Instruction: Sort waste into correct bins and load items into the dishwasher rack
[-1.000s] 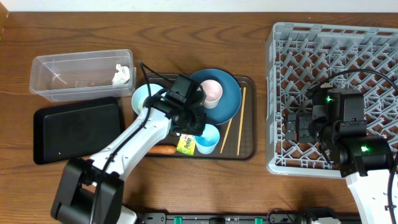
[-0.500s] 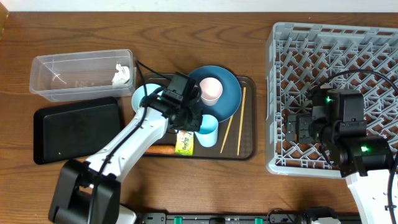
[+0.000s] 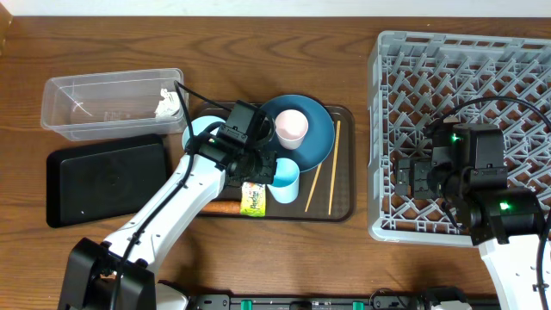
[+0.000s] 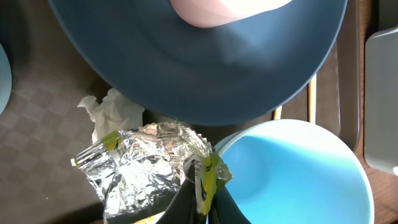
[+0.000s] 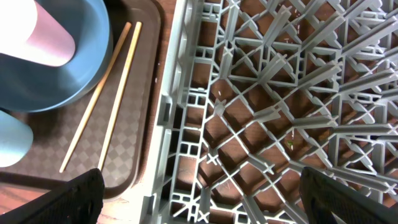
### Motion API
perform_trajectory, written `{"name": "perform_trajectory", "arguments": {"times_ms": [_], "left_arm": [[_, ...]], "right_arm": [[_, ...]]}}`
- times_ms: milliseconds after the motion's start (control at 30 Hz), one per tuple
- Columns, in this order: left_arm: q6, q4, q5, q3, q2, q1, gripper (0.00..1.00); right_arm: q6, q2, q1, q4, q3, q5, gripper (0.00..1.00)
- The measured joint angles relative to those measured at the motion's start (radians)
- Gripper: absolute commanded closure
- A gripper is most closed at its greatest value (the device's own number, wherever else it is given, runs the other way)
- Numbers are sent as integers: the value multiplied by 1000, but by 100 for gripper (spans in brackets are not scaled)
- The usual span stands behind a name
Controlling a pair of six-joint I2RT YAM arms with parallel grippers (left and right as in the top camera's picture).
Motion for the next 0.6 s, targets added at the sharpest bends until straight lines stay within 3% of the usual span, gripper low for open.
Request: {"name": "perform_trajectory", "arguments": {"times_ms": [600], "left_arm": [[0,-2,-5,0,3,-40,93]], "right_arm": [[0,0,0,0,0,0,1]]}}
